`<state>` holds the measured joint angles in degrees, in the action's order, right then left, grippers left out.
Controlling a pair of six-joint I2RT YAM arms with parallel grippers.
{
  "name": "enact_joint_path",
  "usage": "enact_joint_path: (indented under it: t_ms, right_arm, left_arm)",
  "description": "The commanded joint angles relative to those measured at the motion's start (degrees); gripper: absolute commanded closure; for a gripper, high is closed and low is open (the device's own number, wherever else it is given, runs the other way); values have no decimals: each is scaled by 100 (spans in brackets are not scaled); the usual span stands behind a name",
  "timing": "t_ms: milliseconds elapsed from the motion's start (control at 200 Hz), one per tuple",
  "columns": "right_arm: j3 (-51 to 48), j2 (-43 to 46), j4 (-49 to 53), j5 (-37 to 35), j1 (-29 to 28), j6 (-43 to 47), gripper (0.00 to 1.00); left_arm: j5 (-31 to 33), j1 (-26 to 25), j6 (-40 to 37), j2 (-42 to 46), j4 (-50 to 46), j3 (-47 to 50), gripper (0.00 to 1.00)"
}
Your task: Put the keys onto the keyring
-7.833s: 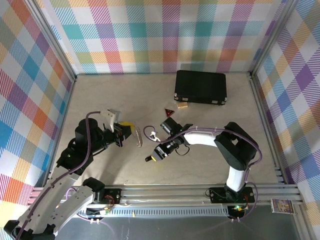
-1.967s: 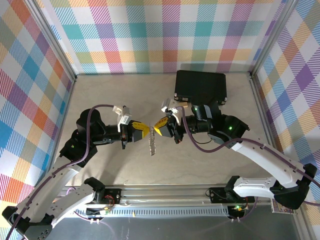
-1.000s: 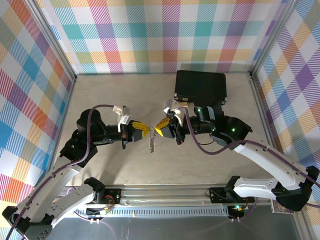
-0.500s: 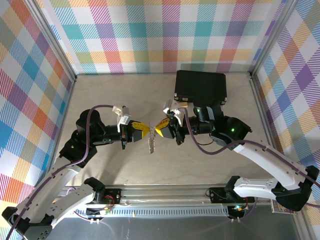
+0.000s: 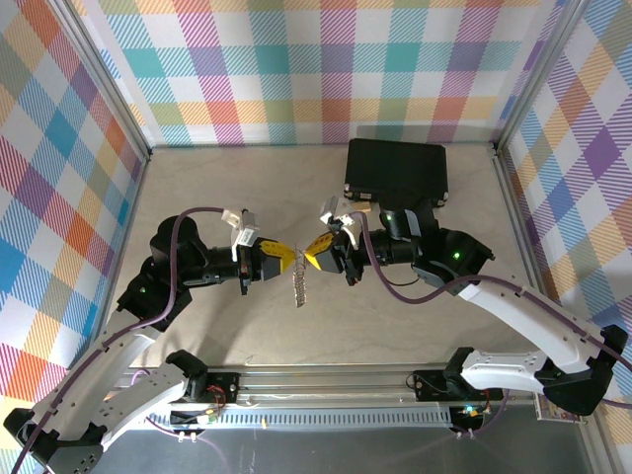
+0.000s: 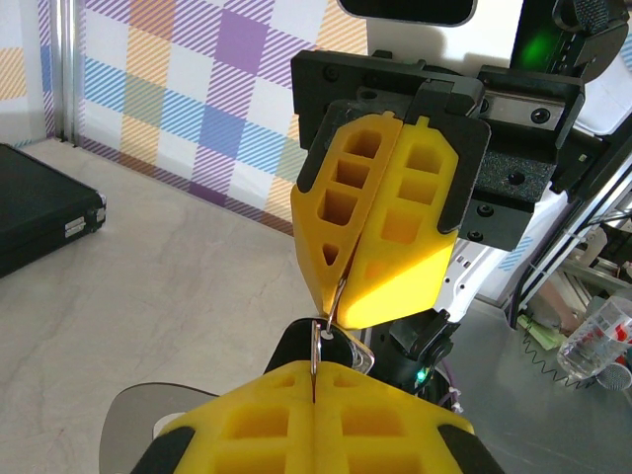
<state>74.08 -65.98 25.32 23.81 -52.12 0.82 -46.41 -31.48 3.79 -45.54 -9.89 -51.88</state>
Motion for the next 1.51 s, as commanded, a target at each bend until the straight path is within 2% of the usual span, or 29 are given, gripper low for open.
enact_joint_path:
  t_ms: [0, 995, 1500]
  right_arm:
    - [16, -49, -174, 19, -34, -3, 100]
    - [-78, 111, -166, -102, -28, 50, 100]
    - [45, -83, -193, -70, -28, 42, 100]
  left_arm:
    - [-79, -51, -36, 63, 352, -2, 100]
    - [-26, -50, -74, -16, 353, 50, 100]
    - [-52, -51, -67, 28, 347, 60, 100]
